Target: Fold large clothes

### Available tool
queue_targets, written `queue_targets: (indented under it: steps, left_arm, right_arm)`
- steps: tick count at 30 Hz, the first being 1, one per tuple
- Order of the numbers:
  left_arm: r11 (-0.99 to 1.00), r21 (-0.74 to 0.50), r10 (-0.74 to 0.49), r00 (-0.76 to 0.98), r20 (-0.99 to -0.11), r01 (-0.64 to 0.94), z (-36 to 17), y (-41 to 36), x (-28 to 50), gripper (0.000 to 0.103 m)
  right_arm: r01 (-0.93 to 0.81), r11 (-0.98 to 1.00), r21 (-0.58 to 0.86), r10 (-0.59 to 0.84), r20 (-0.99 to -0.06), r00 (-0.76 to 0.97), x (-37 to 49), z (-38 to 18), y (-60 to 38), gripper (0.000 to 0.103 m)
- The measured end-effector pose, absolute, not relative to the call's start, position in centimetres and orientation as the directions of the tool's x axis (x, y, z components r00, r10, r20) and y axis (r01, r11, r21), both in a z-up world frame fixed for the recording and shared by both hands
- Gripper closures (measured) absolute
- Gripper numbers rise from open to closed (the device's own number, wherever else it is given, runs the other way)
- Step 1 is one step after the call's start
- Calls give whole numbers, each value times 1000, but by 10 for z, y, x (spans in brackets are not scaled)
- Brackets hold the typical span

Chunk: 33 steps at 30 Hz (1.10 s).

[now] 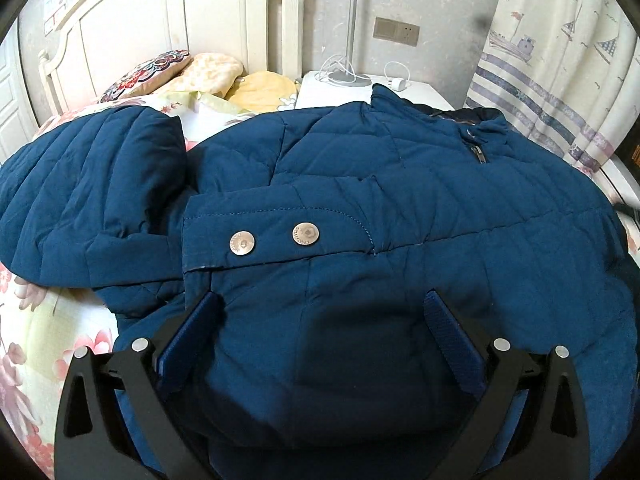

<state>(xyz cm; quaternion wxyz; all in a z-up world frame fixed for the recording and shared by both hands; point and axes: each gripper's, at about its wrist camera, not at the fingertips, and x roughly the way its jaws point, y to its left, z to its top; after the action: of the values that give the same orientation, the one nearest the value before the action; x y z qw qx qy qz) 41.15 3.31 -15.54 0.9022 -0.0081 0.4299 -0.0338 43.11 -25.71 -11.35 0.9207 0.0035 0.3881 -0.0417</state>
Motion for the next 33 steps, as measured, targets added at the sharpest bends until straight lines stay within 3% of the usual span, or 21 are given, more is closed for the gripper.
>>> queue_targets:
  steps: [2, 4, 6, 9, 13, 15, 16, 19, 22, 26, 29, 33]
  left_arm:
    - [997, -46, -70, 629, -775, 54, -155, 33, 411, 5]
    - [997, -52, -75, 630, -773, 54, -155, 33, 411, 5]
    - [997, -57, -79, 630, -773, 55, -155, 33, 411, 5]
    - [997, -57, -79, 629, -773, 55, -155, 33, 412, 5]
    - [997, -46, -70, 628, -775, 55, -155, 32, 413, 5]
    - [997, -48, -72, 629, -774, 56, -155, 33, 413, 5]
    - [997, -49, -73, 628, -775, 56, -155, 33, 413, 5]
    - [997, -48, -72, 628, -775, 55, -155, 30, 413, 5]
    - [997, -47, -71, 627, -775, 55, -155, 31, 414, 5]
    - [998, -39, -64, 627, -777, 54, -155, 29, 413, 5]
    - [998, -41, -66, 627, -776, 54, -155, 30, 412, 5]
    - [997, -51, -73, 629, -774, 54, -155, 32, 412, 5]
  right_arm:
    - [68, 997, -21, -63, -707, 704, 458, -114, -251, 31]
    - [67, 997, -48, -80, -761, 644, 483, -132, -247, 41]
    - [68, 996, -63, -90, -828, 553, 501, -160, -247, 40]
    - [89, 995, -53, -94, -829, 551, 501, -154, -247, 41]
    - [99, 995, -8, -73, -745, 664, 498, -131, -243, 42]
    - [85, 995, -45, -89, -773, 628, 513, -145, -239, 42]
    - [70, 996, -58, -88, -818, 569, 522, -161, -238, 40]
    - [70, 995, -78, -103, -829, 550, 527, -161, -235, 38]
    - [97, 995, 18, -43, -803, 594, 498, -137, -232, 37]
    - [-24, 999, -22, -1, -759, 651, 448, -133, -197, 17]
    - [-101, 989, -108, -29, -813, 581, 435, -168, -171, 16]
    - [-27, 998, -48, -24, -819, 573, 419, -157, -178, 16]
